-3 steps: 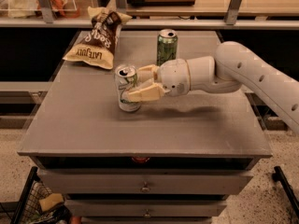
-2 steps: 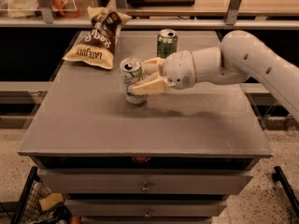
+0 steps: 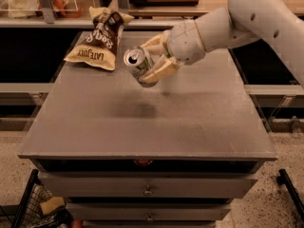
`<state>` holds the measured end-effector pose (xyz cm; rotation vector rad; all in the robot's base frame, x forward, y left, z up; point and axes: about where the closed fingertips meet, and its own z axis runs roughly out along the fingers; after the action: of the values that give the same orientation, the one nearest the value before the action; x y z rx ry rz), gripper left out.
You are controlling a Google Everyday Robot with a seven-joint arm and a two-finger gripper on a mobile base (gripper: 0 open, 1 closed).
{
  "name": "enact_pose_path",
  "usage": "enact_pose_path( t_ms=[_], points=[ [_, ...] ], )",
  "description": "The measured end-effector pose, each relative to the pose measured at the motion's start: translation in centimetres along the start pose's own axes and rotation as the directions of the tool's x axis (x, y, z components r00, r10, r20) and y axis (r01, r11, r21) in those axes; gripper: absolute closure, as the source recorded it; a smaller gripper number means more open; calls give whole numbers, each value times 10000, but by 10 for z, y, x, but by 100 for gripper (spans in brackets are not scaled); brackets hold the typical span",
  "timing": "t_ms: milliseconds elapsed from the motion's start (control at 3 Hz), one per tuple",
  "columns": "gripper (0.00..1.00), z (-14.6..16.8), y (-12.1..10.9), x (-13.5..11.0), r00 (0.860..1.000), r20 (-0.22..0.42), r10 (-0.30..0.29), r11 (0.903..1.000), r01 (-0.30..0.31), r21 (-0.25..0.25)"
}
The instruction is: Knock 7up can over
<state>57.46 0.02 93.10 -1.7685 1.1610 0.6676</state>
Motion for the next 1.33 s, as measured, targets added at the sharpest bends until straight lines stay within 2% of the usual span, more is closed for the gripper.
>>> enact_pose_path(
  t_ms=[333, 667, 1000, 1333],
  points=[
    [100, 9, 7, -17, 9494, -1513, -2753, 9574, 2565, -1326],
    [100, 26, 26, -30, 8094, -2802, -5161, 8510, 4478, -2742],
    [100, 46, 48, -27, 6549, -3498, -6699, 7366, 5273, -4236],
    [100, 64, 63, -22, 5306, -3692, -7630, 6409, 5468, -5387]
  ],
)
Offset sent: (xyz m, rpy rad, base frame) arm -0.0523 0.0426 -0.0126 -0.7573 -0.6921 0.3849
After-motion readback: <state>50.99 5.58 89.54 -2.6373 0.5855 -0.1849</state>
